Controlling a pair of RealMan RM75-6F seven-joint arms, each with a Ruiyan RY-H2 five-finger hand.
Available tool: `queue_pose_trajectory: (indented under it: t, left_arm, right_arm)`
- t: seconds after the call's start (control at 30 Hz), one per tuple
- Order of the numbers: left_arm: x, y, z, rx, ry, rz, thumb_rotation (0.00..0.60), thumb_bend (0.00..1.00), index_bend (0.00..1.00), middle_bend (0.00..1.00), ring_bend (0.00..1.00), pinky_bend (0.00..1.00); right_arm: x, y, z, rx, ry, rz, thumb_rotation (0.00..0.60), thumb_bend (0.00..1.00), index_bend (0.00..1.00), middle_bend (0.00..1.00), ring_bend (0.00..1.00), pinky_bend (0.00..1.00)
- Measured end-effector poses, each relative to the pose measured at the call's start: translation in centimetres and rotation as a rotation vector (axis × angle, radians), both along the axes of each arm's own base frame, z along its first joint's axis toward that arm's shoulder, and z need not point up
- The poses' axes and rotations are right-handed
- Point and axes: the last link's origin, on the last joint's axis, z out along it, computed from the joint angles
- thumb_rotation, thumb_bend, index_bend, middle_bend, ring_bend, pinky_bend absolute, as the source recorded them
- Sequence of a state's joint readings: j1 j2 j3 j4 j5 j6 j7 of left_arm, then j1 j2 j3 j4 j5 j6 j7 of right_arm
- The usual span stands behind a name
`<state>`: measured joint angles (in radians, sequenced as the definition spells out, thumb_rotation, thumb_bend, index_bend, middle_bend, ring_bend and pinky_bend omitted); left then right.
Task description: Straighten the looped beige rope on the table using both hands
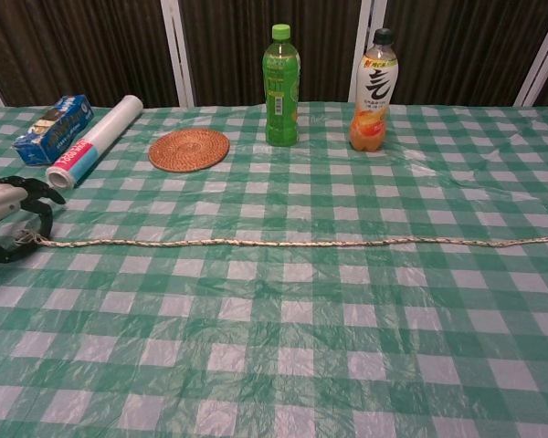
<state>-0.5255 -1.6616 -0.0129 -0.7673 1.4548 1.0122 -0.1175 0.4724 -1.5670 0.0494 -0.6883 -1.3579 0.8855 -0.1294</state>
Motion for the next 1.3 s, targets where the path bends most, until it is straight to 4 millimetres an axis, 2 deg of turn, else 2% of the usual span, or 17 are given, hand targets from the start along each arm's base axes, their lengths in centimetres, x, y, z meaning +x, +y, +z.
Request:
queue_pose_trajectory:
  t: [0.1,0.3,0.5,0.63,0.73,0.83,1.07,1.13,1.3]
  left_arm:
    - [0.0,-0.2,0.4,0.005,-0.017,0.007,0.600,0.44,0.01,0.06,0.00,0.04]
    - [0.2,-0.9,1.6,0.018,-0.063,0.014,0.600,0.44,0.00,0.02,0.00,0.04]
    - [0.5,-2.4,4.5,0.068,-0.117,-0.008,0.600,0.44,0.00,0.00,0.00,0.04]
    - [0.8,-4.3,7.0,0.125,-0.150,-0.029,0.600,0.43,0.00,0.00,0.00,0.04]
    - [0.9,-6.3,9.1,0.169,-0.172,-0.037,0.600,0.43,0.00,0.00,0.00,0.03]
    - [0.7,-8.8,11.0,0.219,-0.176,-0.031,0.600,0.43,0.00,0.00,0.00,0.02]
    - [-0.5,-16.1,13.2,0.326,-0.183,-0.013,0.600,0.43,0.00,0.00,0.00,0.01]
    - [-1.0,-17.8,13.4,0.324,-0.168,-0.004,0.600,0.42,0.00,0.00,0.00,0.01]
    - [-1.4,-18.2,13.7,0.315,-0.168,0.015,0.600,0.42,0.00,0.00,0.00,0.01]
  right_arm:
    - [-0.1,0.1,0.2,0.002,-0.001,-0.011,0.600,0.54,0.21,0.02,0.00,0.00]
    - [0.1,0.7,0.5,0.007,-0.005,-0.015,0.600,0.54,0.13,0.00,0.00,0.00]
    - [1.2,1.9,1.5,-0.022,-0.045,0.024,0.600,0.53,0.06,0.00,0.00,0.00]
    - [2.7,3.2,2.7,-0.069,-0.110,0.063,0.600,0.49,0.00,0.00,0.00,0.00]
    - [4.2,4.9,3.8,-0.124,-0.178,0.097,0.600,0.46,0.00,0.00,0.00,0.00]
    - [5.4,7.4,5.0,-0.188,-0.246,0.119,0.600,0.43,0.00,0.00,0.00,0.00]
    - [6.1,15.4,6.4,-0.288,-0.269,0.141,0.600,0.32,0.00,0.00,0.00,0.00]
    - [6.4,16.9,6.5,-0.289,-0.271,0.154,0.600,0.31,0.00,0.00,0.00,0.00]
    - [6.9,18.6,7.0,-0.289,-0.277,0.177,0.600,0.31,0.00,0.00,0.00,0.00]
